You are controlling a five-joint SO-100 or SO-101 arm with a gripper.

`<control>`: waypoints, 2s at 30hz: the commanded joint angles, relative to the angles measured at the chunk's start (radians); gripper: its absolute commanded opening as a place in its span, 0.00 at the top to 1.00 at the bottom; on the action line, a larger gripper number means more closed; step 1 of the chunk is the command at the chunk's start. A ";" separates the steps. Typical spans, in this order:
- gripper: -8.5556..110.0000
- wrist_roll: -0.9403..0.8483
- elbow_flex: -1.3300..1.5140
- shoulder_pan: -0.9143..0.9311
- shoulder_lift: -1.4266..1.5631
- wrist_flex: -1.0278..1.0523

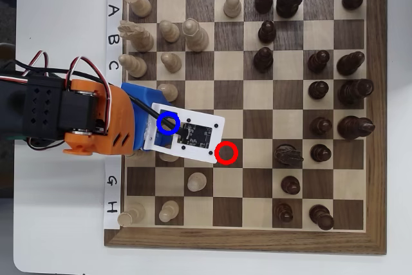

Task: Move the piece to destination

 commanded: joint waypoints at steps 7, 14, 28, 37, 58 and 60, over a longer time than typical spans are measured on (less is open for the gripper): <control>0.71 0.069 -0.031 -0.055 0.051 0.002; 0.70 0.023 -0.066 -0.048 0.081 0.020; 0.72 -0.034 -0.156 -0.058 0.163 0.129; 0.73 -0.029 -0.259 -0.066 0.169 0.150; 0.83 -0.486 -1.319 0.149 0.109 0.385; 0.83 -0.595 -1.364 0.172 0.120 0.357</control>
